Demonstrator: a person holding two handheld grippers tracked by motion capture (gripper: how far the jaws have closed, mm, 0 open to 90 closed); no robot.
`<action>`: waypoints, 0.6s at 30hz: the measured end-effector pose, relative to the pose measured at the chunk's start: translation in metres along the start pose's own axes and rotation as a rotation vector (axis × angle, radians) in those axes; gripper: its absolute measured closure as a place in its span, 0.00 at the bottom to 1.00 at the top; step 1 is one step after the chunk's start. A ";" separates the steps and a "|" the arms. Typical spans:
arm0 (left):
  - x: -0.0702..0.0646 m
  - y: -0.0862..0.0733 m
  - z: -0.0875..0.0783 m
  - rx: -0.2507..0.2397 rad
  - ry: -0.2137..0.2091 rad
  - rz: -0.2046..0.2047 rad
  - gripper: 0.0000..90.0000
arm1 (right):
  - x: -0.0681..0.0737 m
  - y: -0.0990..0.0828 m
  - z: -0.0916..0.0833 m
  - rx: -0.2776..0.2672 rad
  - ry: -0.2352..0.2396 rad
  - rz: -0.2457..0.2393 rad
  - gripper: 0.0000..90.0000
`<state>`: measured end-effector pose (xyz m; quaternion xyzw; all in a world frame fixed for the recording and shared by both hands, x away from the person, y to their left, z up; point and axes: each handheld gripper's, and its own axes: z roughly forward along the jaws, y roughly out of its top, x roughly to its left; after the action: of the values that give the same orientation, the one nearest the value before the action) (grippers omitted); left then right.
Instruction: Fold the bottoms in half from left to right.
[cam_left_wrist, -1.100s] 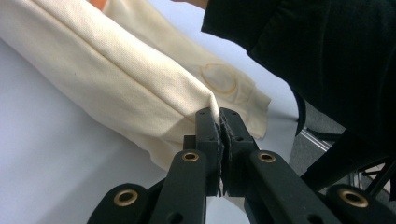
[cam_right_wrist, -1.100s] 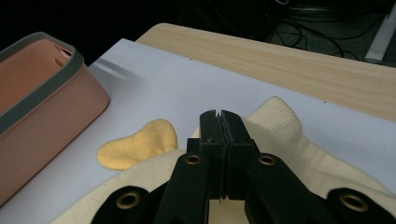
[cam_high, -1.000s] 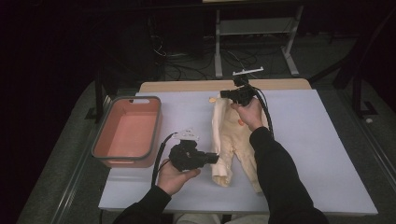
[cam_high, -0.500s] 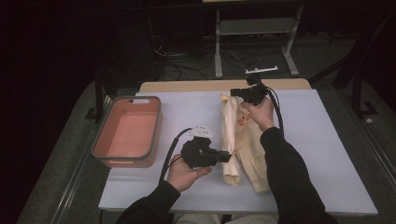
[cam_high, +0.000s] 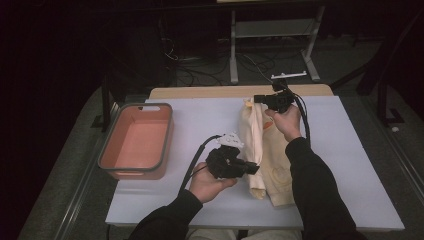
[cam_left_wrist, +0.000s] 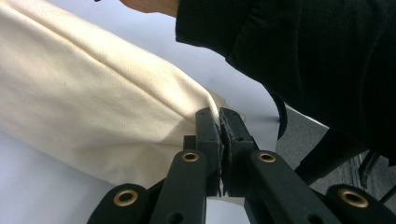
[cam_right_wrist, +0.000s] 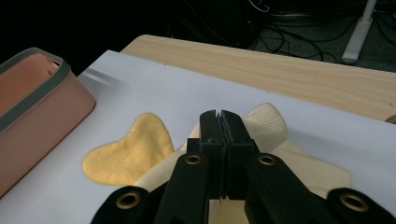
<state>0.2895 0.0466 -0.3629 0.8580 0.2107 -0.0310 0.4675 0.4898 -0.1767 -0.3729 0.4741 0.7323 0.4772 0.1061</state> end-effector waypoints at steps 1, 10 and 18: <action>0.000 0.001 0.001 0.002 -0.001 0.001 0.97 | -0.001 -0.001 -0.001 -0.003 0.000 0.001 0.97; -0.004 0.006 0.020 0.035 -0.012 0.028 0.97 | -0.016 -0.012 -0.006 -0.018 0.009 0.048 0.97; -0.008 0.015 0.042 0.090 -0.035 0.057 0.97 | -0.031 -0.022 -0.016 -0.026 0.003 0.080 0.97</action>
<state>0.2939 0.0027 -0.3726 0.8831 0.1763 -0.0422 0.4327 0.4832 -0.2134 -0.3917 0.5008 0.7066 0.4914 0.0920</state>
